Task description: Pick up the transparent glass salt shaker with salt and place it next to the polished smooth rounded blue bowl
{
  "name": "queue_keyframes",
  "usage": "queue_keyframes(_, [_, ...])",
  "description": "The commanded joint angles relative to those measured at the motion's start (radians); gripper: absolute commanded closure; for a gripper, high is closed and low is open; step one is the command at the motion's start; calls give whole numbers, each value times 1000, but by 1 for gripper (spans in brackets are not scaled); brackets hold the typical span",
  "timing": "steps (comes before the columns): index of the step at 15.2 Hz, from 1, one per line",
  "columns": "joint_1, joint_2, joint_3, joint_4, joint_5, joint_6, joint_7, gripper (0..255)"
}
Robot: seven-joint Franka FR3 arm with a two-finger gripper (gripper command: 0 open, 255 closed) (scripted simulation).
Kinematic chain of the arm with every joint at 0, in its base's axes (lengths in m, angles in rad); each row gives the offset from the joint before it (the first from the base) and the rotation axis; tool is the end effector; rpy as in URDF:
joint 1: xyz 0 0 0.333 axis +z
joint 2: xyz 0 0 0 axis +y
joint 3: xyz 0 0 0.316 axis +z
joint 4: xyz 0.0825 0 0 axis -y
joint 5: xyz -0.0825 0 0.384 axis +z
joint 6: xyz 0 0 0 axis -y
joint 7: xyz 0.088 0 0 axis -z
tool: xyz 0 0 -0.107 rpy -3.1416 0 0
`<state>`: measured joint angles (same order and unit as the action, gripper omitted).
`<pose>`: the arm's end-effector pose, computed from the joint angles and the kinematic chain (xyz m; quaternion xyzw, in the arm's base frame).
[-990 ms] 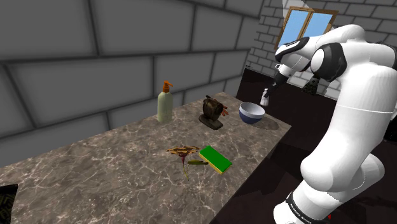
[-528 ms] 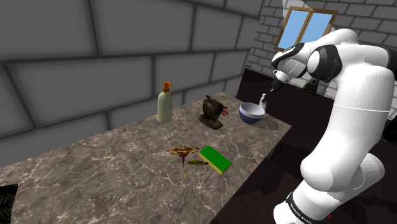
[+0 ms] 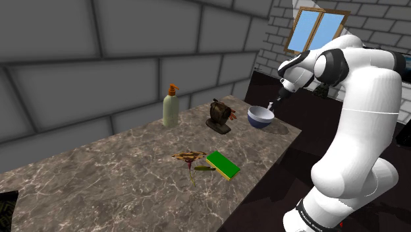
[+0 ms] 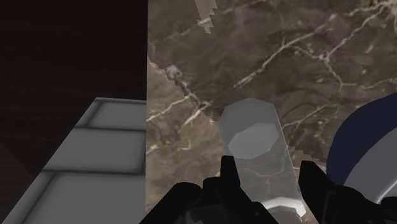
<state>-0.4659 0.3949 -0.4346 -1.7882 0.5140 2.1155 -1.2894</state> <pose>0.4339 -0.4753 0.3495 -0.9882 -0.0706 -0.1172 0.0688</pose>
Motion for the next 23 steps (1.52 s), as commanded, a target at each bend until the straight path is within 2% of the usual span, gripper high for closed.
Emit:
queue_keyframes(1, [-1, 2, 1, -6, 3, 7, -5, 255])
queue_keyframes(7, [-1, 2, 1, -6, 3, 7, -5, 255])
queue_keyframes(8, [-1, 2, 1, -6, 3, 7, -5, 0])
queue_keyframes(13, [-1, 2, 1, -6, 3, 7, -5, 0])
queue_keyframes(17, [-7, -54, -24, 40, -42, -88, 22, 0])
queue_keyframes(23, [-7, -54, -24, 40, -42, -88, 22, 0])
